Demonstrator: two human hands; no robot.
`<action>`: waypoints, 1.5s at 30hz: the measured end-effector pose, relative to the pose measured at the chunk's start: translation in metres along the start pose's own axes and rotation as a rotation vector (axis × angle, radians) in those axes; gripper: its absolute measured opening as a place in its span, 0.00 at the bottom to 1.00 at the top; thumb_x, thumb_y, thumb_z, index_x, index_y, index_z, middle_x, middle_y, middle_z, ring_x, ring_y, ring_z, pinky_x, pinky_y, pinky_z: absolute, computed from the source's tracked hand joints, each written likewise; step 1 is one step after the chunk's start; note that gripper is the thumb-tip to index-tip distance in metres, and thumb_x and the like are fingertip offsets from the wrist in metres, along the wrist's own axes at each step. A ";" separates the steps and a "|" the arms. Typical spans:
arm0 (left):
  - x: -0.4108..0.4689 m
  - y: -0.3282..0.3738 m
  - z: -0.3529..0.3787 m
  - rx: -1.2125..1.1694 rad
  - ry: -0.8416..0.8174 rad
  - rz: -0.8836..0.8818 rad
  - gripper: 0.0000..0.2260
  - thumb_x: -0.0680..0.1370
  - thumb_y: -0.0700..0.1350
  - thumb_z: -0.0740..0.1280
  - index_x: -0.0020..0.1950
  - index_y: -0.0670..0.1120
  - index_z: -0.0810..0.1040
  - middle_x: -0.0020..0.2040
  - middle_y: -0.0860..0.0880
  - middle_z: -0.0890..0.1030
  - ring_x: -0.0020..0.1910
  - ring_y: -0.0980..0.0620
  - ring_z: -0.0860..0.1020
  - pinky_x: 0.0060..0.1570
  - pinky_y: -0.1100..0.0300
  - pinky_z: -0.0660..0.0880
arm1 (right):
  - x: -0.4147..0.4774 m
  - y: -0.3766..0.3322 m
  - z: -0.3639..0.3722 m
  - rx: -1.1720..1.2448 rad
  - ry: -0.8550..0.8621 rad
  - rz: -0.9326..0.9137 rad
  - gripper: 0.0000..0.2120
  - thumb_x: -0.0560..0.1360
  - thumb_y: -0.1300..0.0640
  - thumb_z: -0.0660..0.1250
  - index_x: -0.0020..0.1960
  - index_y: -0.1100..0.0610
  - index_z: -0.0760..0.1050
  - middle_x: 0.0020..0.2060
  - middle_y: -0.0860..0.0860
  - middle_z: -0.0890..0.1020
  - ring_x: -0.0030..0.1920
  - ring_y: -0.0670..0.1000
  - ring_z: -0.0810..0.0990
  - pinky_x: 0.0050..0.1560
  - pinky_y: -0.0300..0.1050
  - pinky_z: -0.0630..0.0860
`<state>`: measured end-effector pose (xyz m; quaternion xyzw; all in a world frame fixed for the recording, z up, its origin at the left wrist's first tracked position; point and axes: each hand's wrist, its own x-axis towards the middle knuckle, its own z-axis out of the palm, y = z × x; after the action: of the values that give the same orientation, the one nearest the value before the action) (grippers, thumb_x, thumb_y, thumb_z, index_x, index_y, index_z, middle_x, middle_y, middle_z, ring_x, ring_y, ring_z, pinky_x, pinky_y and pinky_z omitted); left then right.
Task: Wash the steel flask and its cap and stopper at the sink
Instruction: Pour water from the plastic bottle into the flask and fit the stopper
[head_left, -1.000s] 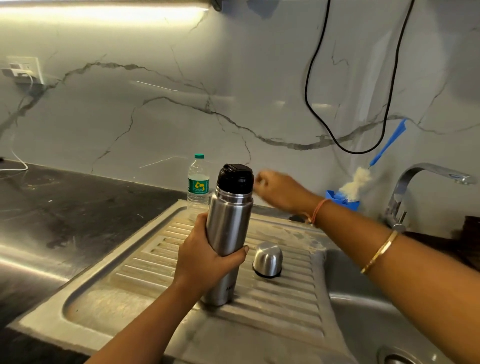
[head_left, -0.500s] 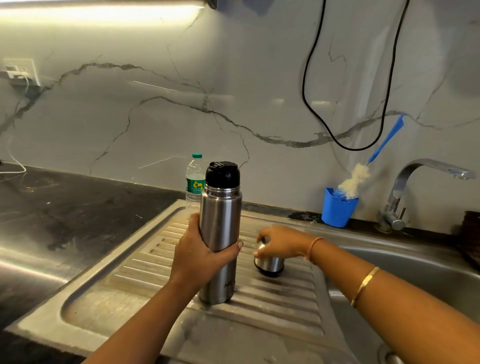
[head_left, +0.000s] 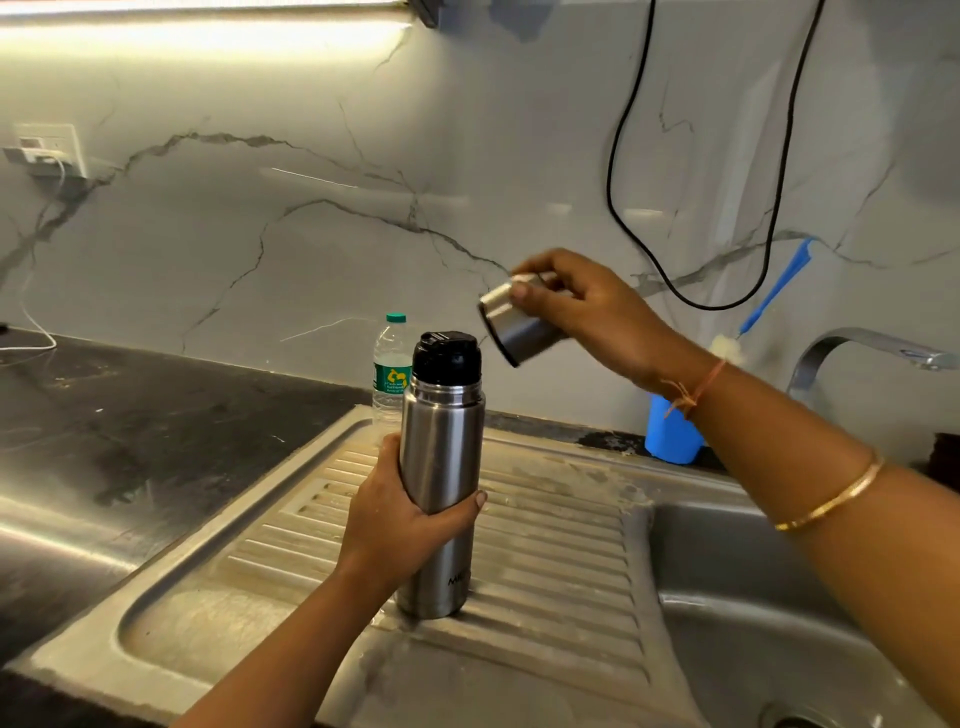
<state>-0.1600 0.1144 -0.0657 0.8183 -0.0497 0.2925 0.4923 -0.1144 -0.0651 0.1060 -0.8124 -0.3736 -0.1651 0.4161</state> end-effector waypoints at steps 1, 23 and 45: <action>0.000 0.000 0.000 -0.008 -0.005 -0.002 0.32 0.63 0.52 0.79 0.58 0.56 0.62 0.46 0.64 0.70 0.43 0.67 0.72 0.39 0.74 0.66 | 0.005 -0.011 0.001 -0.048 -0.060 -0.052 0.14 0.78 0.51 0.62 0.62 0.54 0.71 0.55 0.49 0.75 0.52 0.47 0.76 0.47 0.36 0.74; -0.005 0.006 -0.003 0.069 -0.046 0.204 0.30 0.57 0.66 0.72 0.55 0.66 0.65 0.47 0.64 0.75 0.44 0.62 0.77 0.39 0.68 0.75 | 0.006 -0.046 0.015 -1.076 -0.400 -1.046 0.27 0.75 0.37 0.52 0.54 0.57 0.78 0.39 0.57 0.79 0.31 0.50 0.74 0.29 0.37 0.62; 0.001 0.004 -0.005 0.386 0.127 0.304 0.34 0.59 0.61 0.69 0.62 0.54 0.65 0.52 0.51 0.78 0.40 0.50 0.78 0.32 0.61 0.72 | -0.012 -0.031 0.027 -0.812 -0.172 -0.132 0.31 0.76 0.32 0.41 0.49 0.54 0.72 0.41 0.52 0.78 0.42 0.50 0.77 0.46 0.46 0.73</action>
<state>-0.1631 0.1165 -0.0607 0.8603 -0.0843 0.4180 0.2793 -0.1462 -0.0373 0.1000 -0.8956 -0.3627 -0.2568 0.0179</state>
